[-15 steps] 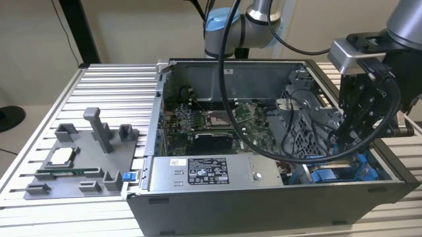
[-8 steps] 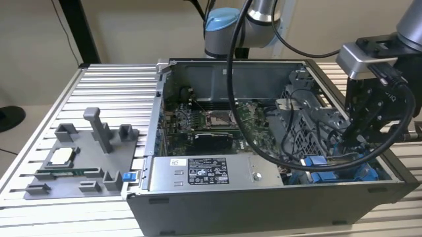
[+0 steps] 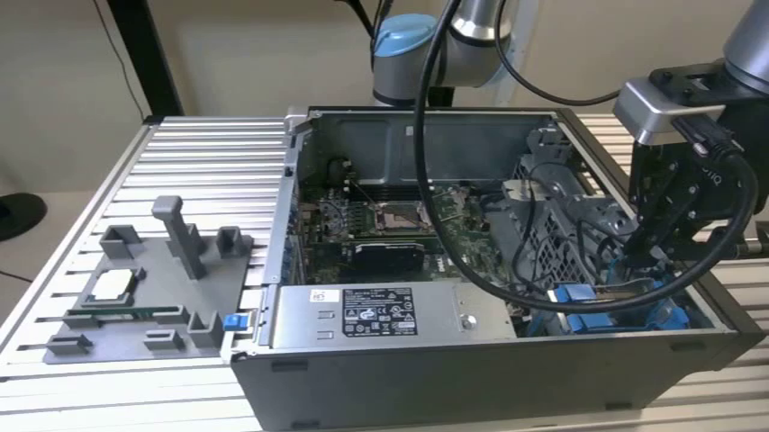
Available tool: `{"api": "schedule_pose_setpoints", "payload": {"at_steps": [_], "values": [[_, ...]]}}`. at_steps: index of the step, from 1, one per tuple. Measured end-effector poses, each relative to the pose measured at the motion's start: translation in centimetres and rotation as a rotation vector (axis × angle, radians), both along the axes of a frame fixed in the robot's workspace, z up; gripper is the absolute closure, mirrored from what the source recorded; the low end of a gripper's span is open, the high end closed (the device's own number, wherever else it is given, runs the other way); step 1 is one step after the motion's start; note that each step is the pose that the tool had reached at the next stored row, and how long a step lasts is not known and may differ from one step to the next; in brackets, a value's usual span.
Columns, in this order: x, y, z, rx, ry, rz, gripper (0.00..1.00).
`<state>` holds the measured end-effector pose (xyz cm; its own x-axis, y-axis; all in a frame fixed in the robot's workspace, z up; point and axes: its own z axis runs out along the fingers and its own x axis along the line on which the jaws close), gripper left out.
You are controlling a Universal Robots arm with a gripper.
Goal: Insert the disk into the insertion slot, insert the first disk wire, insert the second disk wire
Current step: 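Insert the first disk wire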
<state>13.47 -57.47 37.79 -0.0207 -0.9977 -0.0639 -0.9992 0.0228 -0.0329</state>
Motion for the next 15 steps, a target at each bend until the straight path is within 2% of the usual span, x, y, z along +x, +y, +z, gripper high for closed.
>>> {"api": "schedule_pose_setpoints", "payload": {"at_steps": [3, 7, 15], "values": [[0.0, 0.0, -0.06, 0.0001, -0.0003, 0.0, 1.0], [0.1, -0.02, -0.53, 0.0002, -0.001, 0.0, 1.0], [1.2, -0.02, -1.58, 0.0002, -0.0029, 0.01, 1.0]]}}
